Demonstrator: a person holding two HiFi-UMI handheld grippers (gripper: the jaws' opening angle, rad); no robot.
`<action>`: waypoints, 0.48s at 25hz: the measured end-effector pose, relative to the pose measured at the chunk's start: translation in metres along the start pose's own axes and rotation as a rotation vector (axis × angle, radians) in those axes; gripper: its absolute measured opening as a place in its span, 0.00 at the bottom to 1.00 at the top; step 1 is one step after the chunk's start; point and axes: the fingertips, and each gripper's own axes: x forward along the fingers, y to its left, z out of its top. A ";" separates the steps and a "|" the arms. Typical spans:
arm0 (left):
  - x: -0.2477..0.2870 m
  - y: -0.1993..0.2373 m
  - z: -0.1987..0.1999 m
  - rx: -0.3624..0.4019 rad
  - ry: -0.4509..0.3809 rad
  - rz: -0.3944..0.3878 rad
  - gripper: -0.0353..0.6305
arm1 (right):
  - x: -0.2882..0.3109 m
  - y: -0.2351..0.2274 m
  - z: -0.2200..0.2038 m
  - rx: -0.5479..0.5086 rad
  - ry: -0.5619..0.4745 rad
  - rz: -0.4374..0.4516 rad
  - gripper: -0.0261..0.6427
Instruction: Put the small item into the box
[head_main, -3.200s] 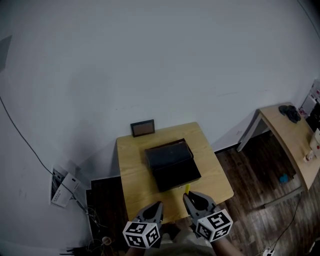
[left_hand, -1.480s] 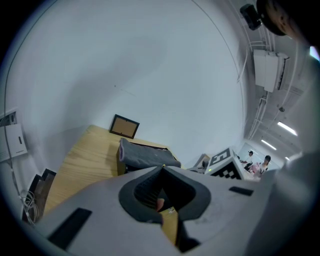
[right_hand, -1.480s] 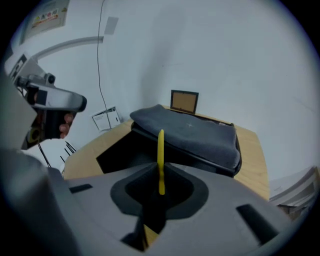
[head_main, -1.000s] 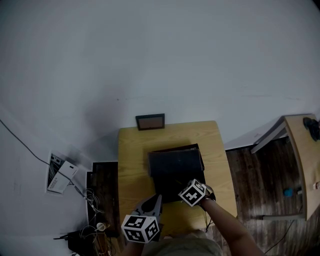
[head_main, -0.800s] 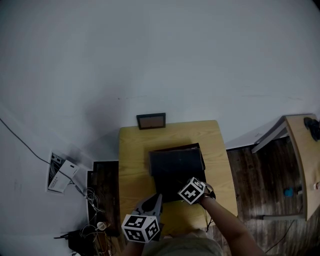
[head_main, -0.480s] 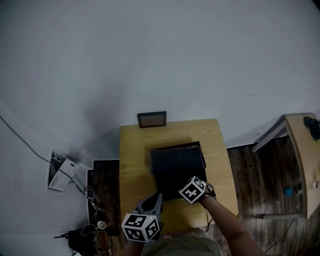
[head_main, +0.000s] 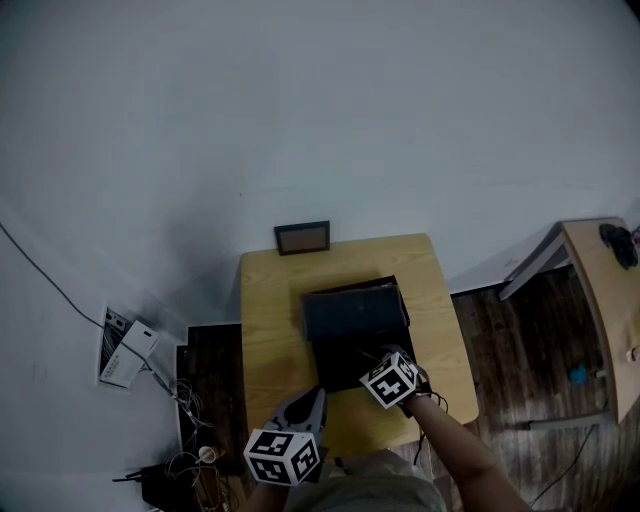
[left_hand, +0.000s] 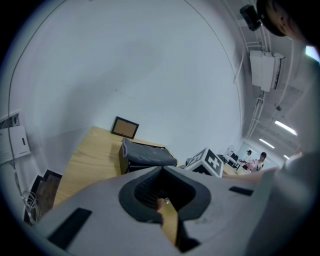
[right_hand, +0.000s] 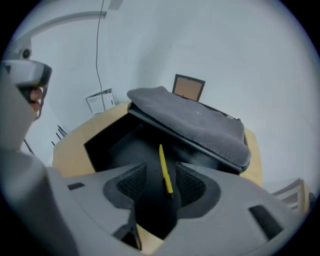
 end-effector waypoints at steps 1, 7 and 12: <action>-0.003 -0.001 -0.001 0.003 -0.001 -0.005 0.06 | -0.006 -0.001 0.002 0.023 -0.022 -0.015 0.28; -0.022 -0.013 -0.006 0.030 -0.009 -0.043 0.06 | -0.050 0.002 0.015 0.132 -0.163 -0.097 0.28; -0.043 -0.023 -0.014 0.054 -0.014 -0.074 0.06 | -0.091 0.018 0.019 0.237 -0.290 -0.141 0.25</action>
